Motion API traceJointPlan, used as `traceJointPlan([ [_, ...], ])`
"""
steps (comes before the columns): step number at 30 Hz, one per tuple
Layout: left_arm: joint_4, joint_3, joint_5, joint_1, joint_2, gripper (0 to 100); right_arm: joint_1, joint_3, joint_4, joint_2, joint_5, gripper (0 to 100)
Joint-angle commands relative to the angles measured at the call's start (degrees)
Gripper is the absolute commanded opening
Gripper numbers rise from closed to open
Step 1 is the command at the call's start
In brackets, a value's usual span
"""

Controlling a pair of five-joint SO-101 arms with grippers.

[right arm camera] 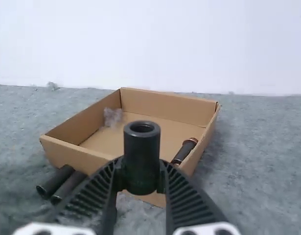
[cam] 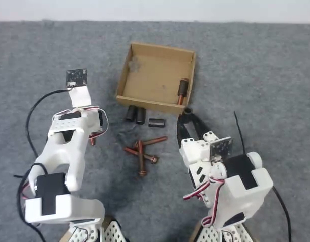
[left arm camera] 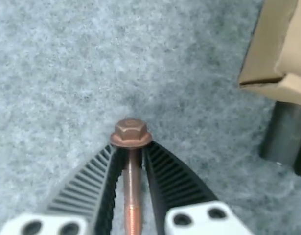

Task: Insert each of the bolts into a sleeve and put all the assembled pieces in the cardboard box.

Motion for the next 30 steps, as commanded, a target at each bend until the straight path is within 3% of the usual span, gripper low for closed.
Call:
traceJointPlan([
  [1,-1.85,-0.57,-0.44,0.44,-2.9,1,-0.22,1.76,-1.8,-2.86,1.23,0.7],
  [14,-1.67,-0.84,-0.09,0.35,-3.52,1,-0.13,1.67,-0.57,-2.77,1.49,0.7],
  [19,-1.41,3.91,-0.18,-0.09,-15.12,1,-0.13,0.88,2.77,-2.77,1.58,0.7],
  [25,-6.95,13.14,-0.44,2.9,-32.88,1,-0.22,0.97,2.86,-2.77,1.58,0.7],
  [30,-12.4,14.02,-0.18,6.07,-36.4,1,-0.22,1.05,2.95,-2.77,1.58,0.7],
])
